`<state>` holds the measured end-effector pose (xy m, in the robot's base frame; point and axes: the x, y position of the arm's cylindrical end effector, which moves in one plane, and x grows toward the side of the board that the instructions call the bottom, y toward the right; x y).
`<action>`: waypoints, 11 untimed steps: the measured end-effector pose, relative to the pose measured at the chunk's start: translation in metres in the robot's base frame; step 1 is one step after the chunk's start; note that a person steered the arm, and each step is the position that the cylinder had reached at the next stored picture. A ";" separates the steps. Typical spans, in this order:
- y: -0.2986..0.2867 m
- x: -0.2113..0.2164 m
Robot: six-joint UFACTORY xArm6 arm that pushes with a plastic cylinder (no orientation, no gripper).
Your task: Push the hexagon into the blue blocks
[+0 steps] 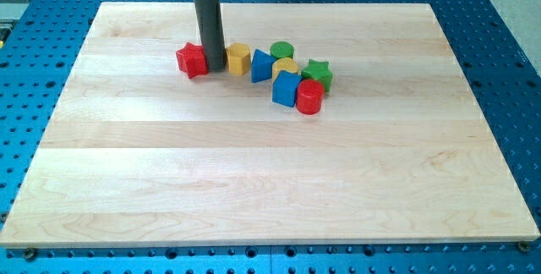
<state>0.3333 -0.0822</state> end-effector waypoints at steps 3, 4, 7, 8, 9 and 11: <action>0.017 -0.032; 0.027 -0.017; 0.023 0.034; 0.006 0.049; 0.040 0.057; -0.035 0.058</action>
